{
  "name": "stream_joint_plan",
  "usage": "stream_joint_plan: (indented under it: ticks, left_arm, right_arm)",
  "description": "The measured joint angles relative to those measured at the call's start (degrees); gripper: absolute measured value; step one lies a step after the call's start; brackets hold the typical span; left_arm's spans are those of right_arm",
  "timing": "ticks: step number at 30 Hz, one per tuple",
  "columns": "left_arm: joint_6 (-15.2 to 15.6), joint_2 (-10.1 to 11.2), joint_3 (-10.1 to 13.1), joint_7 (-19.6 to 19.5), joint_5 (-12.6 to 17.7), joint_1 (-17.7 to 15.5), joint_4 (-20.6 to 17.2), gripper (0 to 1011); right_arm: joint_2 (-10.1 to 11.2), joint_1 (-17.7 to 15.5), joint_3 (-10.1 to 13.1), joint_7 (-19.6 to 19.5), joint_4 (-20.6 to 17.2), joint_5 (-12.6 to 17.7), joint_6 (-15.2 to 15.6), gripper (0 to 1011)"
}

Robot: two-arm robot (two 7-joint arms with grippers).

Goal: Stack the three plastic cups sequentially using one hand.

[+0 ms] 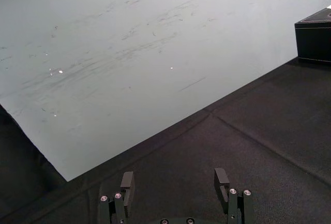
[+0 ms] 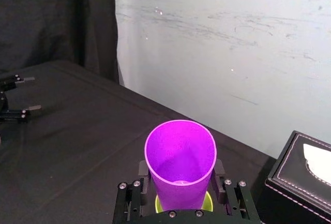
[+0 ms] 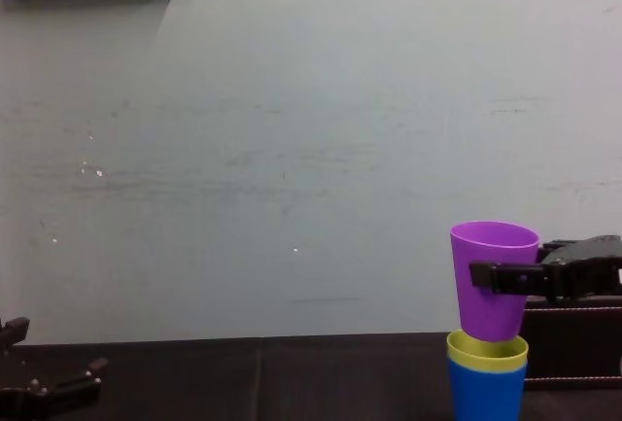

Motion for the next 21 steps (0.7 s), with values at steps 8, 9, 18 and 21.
stream_joint_plan:
  ticks: [8,9,18,21]
  left_arm:
    - [0.0,0.0,0.0,0.0,0.0,0.0,0.0,1010]
    - [0.0,0.0,0.0,0.0,0.0,0.0,0.0,1010]
    - [0.0,0.0,0.0,0.0,0.0,0.0,0.0,1010]
    - [0.0,0.0,0.0,0.0,0.0,0.0,0.0,1010]
  right_arm:
    - [-0.3,0.2,-0.1,0.0,0.7,-0.4,0.0,715]
    - [-0.3,0.2,-0.1,0.0,0.8,-0.4,0.0,715]
    - [-0.7,0.4,-0.2,0.1,1.7,-0.7,-0.2,715]
    - [-0.9,0.6,-0.4,0.2,2.3,-0.9,-0.3,715]
